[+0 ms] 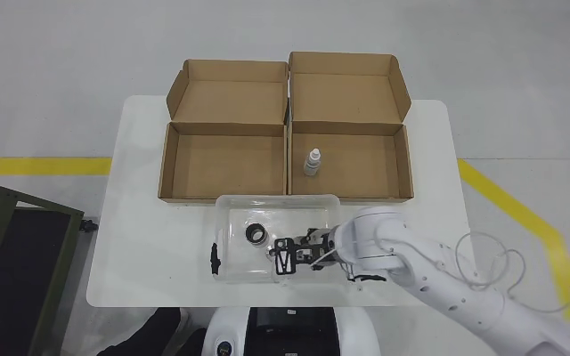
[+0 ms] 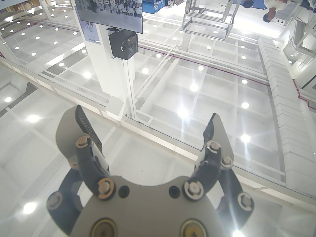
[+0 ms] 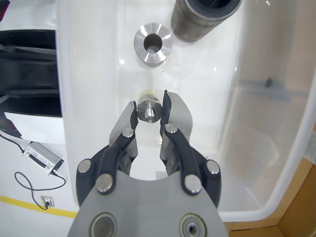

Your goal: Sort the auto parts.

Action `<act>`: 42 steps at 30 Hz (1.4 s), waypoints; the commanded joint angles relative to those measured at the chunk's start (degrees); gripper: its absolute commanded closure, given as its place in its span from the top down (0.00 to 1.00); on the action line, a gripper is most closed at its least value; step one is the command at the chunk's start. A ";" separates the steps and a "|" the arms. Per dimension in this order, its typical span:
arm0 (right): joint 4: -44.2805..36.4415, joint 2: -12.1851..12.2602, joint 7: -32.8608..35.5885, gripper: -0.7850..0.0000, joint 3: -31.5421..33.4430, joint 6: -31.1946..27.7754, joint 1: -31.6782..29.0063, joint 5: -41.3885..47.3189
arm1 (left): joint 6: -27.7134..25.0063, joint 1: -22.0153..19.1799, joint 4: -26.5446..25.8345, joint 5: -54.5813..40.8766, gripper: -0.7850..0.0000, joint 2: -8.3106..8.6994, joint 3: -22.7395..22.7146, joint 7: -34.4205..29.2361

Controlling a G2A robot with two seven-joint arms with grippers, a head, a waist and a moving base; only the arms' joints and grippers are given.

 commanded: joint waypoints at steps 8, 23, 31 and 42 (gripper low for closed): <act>-6.03 1.61 -7.44 0.00 6.31 0.63 -3.53 -1.41 | 0.00 0.00 0.00 0.00 1.00 0.00 0.00 0.00; -12.78 3.24 -30.40 0.00 16.11 -0.41 -11.80 -4.85 | 0.00 0.00 0.00 0.00 1.00 0.00 0.00 0.00; -13.53 3.41 -43.58 0.00 20.38 -0.56 -15.43 -4.35 | 0.00 0.00 0.00 0.00 1.00 0.00 0.00 0.00; -13.13 3.14 -59.68 0.00 25.75 1.30 -19.33 -5.32 | 0.00 0.00 0.00 0.00 1.00 0.00 0.00 0.00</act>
